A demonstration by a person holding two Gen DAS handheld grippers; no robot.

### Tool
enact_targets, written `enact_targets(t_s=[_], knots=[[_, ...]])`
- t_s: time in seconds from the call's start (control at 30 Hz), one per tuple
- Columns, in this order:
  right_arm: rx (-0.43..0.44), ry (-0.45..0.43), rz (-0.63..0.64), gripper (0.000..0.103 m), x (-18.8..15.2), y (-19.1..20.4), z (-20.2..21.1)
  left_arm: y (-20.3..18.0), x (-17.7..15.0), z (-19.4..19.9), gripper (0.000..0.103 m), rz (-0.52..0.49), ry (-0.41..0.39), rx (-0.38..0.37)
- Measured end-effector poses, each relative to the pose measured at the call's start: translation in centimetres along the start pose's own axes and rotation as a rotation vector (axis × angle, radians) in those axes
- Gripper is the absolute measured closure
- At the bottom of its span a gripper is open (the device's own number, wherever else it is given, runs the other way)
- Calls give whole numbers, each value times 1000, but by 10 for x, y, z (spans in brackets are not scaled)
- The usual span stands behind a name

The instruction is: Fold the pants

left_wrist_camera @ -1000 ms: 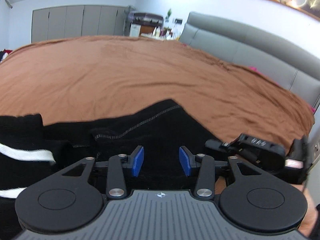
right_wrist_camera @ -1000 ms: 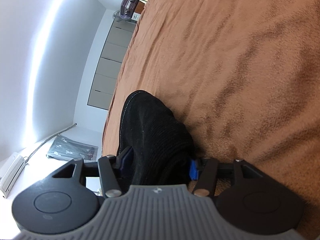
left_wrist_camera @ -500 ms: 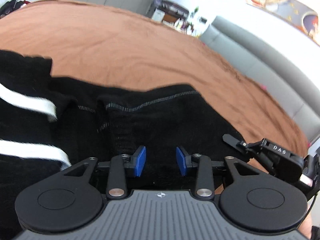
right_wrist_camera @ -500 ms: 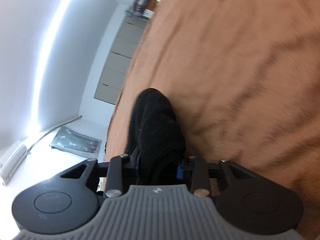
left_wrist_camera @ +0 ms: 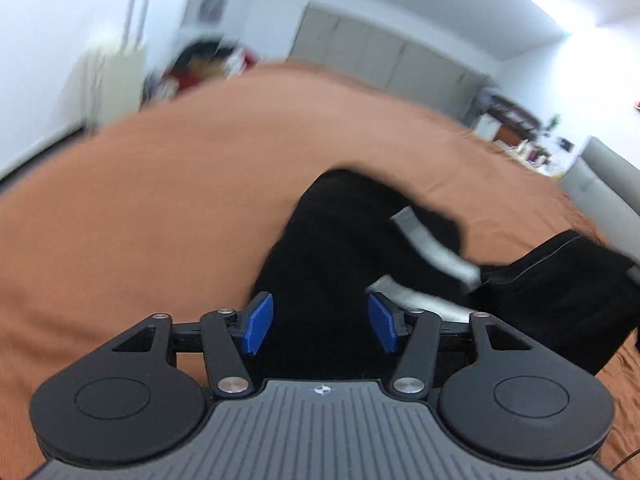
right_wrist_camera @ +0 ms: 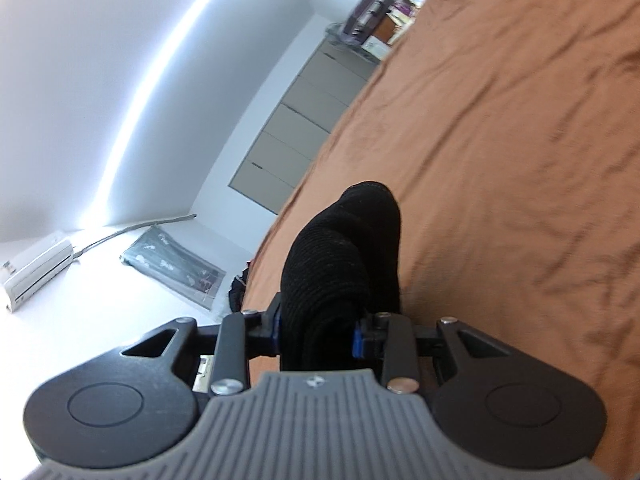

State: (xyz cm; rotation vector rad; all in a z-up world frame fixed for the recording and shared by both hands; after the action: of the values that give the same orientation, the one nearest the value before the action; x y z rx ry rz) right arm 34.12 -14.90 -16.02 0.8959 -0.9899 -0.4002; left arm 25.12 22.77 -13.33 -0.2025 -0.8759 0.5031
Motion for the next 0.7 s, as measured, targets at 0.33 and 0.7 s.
enact_targets(t_s=[0.33, 0.7], knots=[[110, 25, 405, 76, -48, 124, -14, 18, -10, -8, 44, 96, 52, -60], [273, 105, 952, 77, -156, 212, -17, 44, -15, 0, 44, 247, 78, -201]])
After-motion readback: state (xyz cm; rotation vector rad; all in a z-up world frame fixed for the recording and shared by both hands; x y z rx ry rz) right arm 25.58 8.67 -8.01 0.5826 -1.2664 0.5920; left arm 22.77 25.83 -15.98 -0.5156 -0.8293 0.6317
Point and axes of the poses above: each gripper's, at about its wrist camera, not at the fingertips, and z roughly against the way its jaws point, y to its left, x to its top, the point moved 4 cm from there along -z, roughly the way its jaws point, and after that the axes turned 4 degrees about z, right-handed, at the moved point
